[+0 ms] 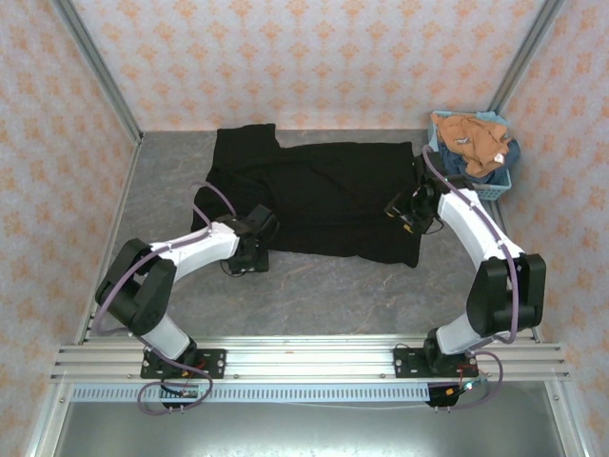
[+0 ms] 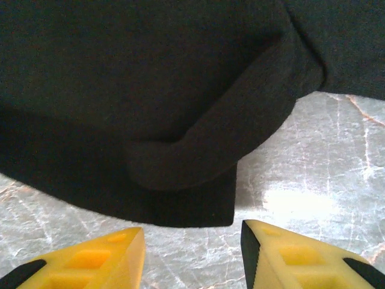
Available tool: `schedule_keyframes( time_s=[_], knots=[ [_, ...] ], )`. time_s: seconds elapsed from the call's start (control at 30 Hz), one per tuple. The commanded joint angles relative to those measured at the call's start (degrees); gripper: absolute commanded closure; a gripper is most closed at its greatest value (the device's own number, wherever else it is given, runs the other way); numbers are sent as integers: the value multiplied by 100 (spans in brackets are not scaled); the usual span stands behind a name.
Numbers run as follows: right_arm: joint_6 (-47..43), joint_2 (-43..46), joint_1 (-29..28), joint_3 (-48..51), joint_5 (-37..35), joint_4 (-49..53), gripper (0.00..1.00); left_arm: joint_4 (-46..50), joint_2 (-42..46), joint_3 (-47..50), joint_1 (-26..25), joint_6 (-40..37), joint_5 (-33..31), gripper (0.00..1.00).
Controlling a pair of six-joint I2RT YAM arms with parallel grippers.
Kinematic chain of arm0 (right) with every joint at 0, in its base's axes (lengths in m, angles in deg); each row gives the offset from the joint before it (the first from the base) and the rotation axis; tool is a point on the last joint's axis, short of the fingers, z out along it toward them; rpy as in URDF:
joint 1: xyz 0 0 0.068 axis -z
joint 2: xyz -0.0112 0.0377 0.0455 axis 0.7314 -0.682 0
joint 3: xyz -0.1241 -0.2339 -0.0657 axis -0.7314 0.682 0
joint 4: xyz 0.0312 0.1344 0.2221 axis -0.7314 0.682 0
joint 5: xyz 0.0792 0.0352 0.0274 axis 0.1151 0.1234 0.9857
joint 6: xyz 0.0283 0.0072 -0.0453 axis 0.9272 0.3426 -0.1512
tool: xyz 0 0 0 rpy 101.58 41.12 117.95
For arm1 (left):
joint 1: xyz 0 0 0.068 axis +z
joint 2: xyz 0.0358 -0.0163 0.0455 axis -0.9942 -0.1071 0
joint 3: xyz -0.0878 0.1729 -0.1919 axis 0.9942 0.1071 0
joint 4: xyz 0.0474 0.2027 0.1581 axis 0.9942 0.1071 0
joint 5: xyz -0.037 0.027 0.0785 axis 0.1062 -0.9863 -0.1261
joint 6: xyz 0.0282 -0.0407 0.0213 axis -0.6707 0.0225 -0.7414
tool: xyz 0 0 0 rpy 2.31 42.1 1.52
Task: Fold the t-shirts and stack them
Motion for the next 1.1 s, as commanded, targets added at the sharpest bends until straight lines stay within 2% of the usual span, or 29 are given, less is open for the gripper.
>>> schedule_keyframes(
  time_s=[0.0, 0.13, 0.27, 0.47, 0.63, 0.8, 1.07],
  knots=[
    [88, 164, -19, 104, 10, -25, 48, -110, -196, -238, -48, -184, -249, 53],
    [90, 208, -21, 178, -8, -34, 48, -189, -494, -313, -50, -211, -370, 57],
    [123, 254, -16, 269, -122, 1, 49, -200, -639, -204, -50, -150, -564, 77],
    [182, 247, 34, 334, -562, 147, 50, 131, -50, 257, -50, -66, -748, 99],
    [491, 154, 210, 403, -931, 352, 52, 817, 831, 500, -50, 106, -788, 100],
    [1180, 165, 301, 803, -1105, 529, 52, 1722, 1573, 615, -50, 529, -958, 100],
    [2473, 1095, 310, 2116, -1009, 474, 53, 2422, 2507, 991, -47, 1315, -1363, 100]
  ],
)
